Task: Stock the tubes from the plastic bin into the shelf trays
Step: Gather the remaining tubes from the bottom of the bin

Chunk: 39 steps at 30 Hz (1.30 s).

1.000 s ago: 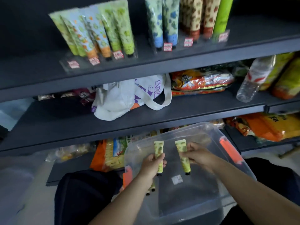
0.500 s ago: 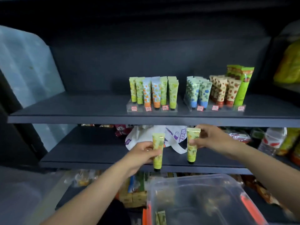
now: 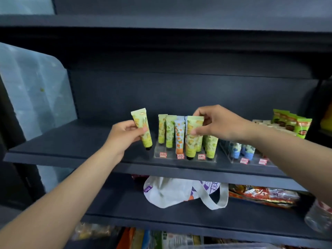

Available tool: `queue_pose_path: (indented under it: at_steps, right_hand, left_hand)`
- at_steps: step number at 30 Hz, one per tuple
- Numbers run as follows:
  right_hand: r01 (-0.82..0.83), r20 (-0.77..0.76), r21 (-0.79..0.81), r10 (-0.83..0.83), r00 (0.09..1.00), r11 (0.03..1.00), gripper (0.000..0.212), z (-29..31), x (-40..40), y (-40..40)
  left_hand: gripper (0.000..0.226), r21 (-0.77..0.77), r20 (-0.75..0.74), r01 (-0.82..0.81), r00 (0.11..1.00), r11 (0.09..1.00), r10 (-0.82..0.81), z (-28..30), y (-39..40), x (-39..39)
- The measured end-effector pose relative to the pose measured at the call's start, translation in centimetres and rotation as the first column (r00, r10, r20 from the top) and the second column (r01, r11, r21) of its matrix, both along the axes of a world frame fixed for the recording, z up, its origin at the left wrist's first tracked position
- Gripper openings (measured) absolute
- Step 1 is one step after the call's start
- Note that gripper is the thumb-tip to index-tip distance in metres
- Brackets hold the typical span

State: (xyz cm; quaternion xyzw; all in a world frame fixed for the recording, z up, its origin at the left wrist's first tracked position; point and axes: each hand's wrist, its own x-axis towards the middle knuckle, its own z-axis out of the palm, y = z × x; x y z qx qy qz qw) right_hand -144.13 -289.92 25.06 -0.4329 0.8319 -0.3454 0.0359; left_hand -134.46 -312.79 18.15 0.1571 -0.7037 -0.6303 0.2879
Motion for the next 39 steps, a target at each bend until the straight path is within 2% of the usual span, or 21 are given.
queue_pose_path:
  at_steps: [4, 9, 16, 22, 30, 34, 39]
  right_hand:
    - [0.013, -0.067, 0.007, -0.012, 0.998, 1.000, 0.016, 0.4, -1.9, -3.6]
    - [0.003, -0.179, 0.108, 0.017, 0.984, 0.994, 0.017, 0.0, -3.5, -7.4]
    - [-0.003, -0.279, 0.187, 0.056, 0.959, 0.982, 0.023, -1.1, -5.2, -10.0]
    - [-0.014, -0.254, 0.221, 0.072, 0.964, 0.975, 0.015, -2.1, -5.9, -11.2]
    - [-0.027, -0.250, 0.334, 0.116, 0.961, 0.942, 0.027, -2.7, -6.4, -12.7]
    - [-0.025, -0.257, 0.328, 0.115, 0.960, 0.944, 0.025, -2.5, -6.4, -12.7]
    - [-0.018, -0.263, 0.306, 0.102, 0.959, 0.952, 0.024, -2.3, -6.8, -12.8]
  left_hand:
    - [0.012, -0.013, 0.014, -0.031, 0.999, 0.999, 0.032, 0.2, -2.1, -4.0]
    - [0.009, 0.015, 0.004, -0.039, 0.999, 0.999, 0.039, -1.2, -3.4, -7.3]
    - [0.012, -0.092, 0.020, -0.009, 1.000, 0.996, 0.010, -2.6, -3.6, -9.7]
    - [0.014, -0.141, 0.037, 0.047, 0.998, 0.989, -0.042, -2.7, -4.2, -10.5]
    - [0.014, -0.317, 0.145, 0.101, 0.988, 0.943, -0.057, -2.8, -4.6, -11.5]
    - [0.016, -0.397, 0.219, 0.138, 0.974, 0.907, -0.052, -2.8, -4.5, -11.8]
    - [0.016, -0.367, 0.234, 0.141, 0.971, 0.919, -0.056, -2.5, -4.6, -11.4]
